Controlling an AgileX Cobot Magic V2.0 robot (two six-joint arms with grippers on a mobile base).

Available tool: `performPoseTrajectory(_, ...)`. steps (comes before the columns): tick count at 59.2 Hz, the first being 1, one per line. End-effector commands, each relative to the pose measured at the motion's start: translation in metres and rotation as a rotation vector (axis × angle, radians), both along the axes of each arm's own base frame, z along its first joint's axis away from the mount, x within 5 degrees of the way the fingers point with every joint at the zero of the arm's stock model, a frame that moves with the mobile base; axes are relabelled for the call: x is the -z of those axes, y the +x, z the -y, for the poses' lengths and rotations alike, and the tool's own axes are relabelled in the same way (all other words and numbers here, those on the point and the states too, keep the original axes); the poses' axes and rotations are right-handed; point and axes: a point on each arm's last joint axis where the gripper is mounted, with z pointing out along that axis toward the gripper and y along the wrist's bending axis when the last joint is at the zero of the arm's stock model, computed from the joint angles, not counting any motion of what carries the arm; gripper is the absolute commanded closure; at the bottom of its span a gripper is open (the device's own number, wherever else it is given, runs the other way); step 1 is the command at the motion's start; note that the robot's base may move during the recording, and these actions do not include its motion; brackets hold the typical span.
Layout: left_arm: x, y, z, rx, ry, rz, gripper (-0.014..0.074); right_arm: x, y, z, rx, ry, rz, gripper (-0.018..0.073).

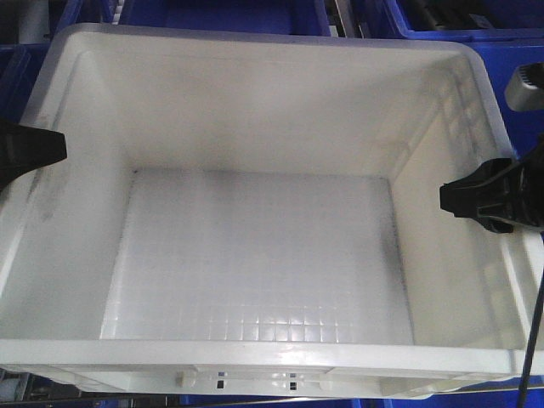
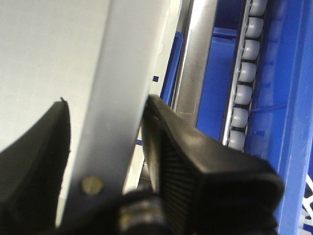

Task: Move bin from left to right shelf
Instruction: 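Lower the held tote onto the roller shelf with both grippers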

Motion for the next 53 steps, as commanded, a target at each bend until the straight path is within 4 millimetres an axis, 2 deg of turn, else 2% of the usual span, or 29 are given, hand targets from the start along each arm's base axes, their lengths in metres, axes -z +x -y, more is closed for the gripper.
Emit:
performPoseTrajectory(1,-0.0261,-0.0075,0.0107,0.042,-0.168,0.09,0.0603,-0.0257,0.0017,-0.0078,0.025,0.17,0.126,0.0564)
performPoseTrajectory(53,-0.0261,-0.0075,0.0107,0.042,-0.168,0.09,0.0603,-0.0257,0.0017,-0.0078,0.025,0.17,0.126,0.0564)
